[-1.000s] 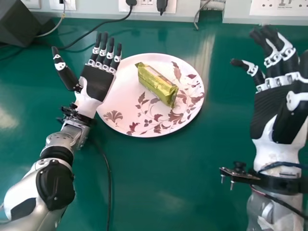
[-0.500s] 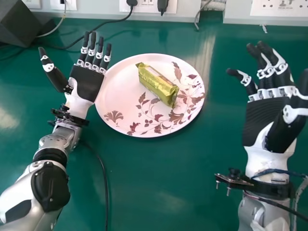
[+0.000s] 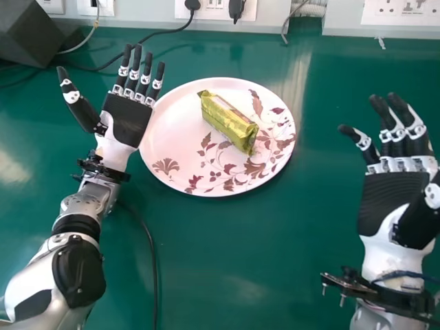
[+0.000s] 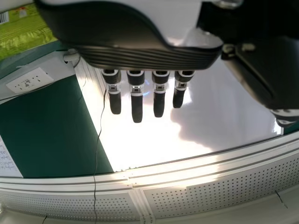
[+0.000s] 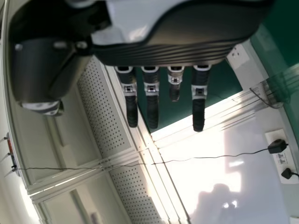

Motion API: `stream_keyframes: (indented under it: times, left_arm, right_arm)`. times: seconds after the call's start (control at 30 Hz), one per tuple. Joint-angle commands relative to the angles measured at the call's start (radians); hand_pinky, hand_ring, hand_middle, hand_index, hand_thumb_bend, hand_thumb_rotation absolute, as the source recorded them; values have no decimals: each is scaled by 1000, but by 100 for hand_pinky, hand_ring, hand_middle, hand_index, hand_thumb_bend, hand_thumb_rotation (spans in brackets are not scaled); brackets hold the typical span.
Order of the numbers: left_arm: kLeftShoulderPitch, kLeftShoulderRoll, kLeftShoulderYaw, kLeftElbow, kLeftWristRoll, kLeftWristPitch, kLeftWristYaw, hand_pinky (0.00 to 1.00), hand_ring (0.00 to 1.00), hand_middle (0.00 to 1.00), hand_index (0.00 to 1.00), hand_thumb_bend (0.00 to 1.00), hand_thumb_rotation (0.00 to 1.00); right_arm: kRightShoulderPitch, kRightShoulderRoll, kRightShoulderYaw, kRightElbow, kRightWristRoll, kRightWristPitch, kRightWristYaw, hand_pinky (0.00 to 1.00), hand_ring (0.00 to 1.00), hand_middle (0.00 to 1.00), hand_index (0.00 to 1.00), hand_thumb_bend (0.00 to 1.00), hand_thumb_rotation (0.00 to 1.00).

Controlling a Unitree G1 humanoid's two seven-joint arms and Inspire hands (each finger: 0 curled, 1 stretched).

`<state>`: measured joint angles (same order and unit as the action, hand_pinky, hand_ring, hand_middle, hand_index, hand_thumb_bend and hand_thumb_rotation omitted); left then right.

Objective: Pick up biscuit and place it in the plate

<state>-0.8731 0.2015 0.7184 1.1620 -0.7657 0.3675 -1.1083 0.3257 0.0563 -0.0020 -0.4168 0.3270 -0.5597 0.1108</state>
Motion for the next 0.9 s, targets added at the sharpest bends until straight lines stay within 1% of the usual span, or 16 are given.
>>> stream_keyframes:
  times: [0.0, 0.03, 0.13, 0.2, 0.23, 0.27, 0.37, 0.43, 0.53, 0.63, 0.7, 0.8, 0.87]
  left_arm:
    - [54, -28, -20, 19, 13, 14, 1, 96, 89, 94, 98, 100, 67]
    - [54, -26, -24, 21, 16, 16, -1, 96, 89, 94, 98, 100, 67]
    - [57, -19, -33, 35, 21, 27, -6, 92, 90, 94, 99, 100, 69]
    - [61, -19, -41, 37, 26, 28, -9, 93, 90, 95, 99, 100, 69]
    - [62, -16, -47, 39, 30, 32, -19, 93, 91, 96, 100, 100, 68]
    - [61, -14, -52, 43, 33, 37, -28, 93, 91, 96, 100, 100, 68]
    - [59, -10, -56, 53, 33, 47, -34, 92, 90, 95, 100, 100, 67]
    - [61, -12, -52, 54, 30, 40, -29, 91, 90, 95, 99, 100, 67]
    - [65, -26, -48, 51, 22, 44, -30, 91, 91, 95, 99, 100, 67]
    - [78, -45, -57, 26, 25, 41, -31, 93, 91, 95, 100, 100, 65]
    - [88, -52, -66, 8, 28, 45, -40, 95, 91, 95, 100, 100, 63]
    - [104, -55, -76, -7, 28, 45, -64, 94, 90, 93, 98, 100, 63]
    - [114, -55, -78, -12, 24, 50, -67, 93, 89, 92, 98, 100, 63]
  right_arm:
    - [20, 48, 9, -7, 3, -25, -18, 61, 73, 79, 80, 74, 61]
    - [24, 58, 12, 0, -3, -37, -25, 61, 73, 79, 80, 74, 60]
    - [38, 81, 29, 29, -29, -88, -46, 62, 73, 79, 82, 73, 61]
    - [50, 85, 46, 35, -41, -111, -56, 61, 72, 79, 82, 72, 64]
    - [56, 87, 54, 36, -51, -120, -65, 61, 72, 79, 83, 72, 64]
    - [61, 89, 61, 38, -60, -129, -74, 61, 72, 80, 83, 71, 62]
    - [73, 86, 77, 50, -73, -149, -94, 61, 72, 80, 84, 71, 52]
    - [82, 78, 86, 56, -61, -157, -98, 62, 72, 80, 82, 70, 53]
    - [93, 57, 88, 56, -18, -159, -89, 62, 72, 80, 83, 70, 54]
    - [106, 28, 79, 29, 28, -143, -74, 63, 73, 79, 84, 68, 63]
    - [118, 15, 73, 3, 53, -130, -68, 63, 72, 78, 82, 70, 62]
    - [131, 15, 61, -11, 75, -125, -64, 64, 73, 79, 80, 71, 62]
    - [137, 16, 55, -11, 86, -124, -55, 65, 73, 79, 79, 71, 63]
